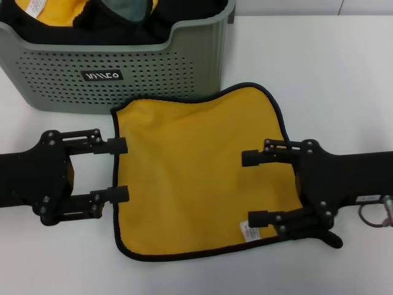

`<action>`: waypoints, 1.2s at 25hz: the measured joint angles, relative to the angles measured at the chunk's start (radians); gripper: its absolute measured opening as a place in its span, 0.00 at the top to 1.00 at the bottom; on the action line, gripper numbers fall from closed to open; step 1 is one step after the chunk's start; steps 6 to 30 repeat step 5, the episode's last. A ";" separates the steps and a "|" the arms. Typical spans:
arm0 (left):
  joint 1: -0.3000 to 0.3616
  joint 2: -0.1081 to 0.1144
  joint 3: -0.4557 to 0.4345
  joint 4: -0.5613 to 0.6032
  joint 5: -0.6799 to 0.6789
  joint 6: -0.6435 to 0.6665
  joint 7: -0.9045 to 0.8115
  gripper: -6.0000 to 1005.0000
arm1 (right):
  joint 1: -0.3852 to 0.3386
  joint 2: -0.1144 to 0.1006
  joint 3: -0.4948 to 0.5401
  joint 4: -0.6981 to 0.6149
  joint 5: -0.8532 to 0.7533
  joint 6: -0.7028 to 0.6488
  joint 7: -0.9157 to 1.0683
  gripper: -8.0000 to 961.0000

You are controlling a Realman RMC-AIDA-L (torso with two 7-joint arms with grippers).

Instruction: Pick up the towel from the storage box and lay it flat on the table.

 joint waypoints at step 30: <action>0.010 0.003 -0.005 0.000 0.000 0.000 0.006 0.35 | 0.008 0.000 -0.011 -0.001 0.010 0.009 -0.004 0.08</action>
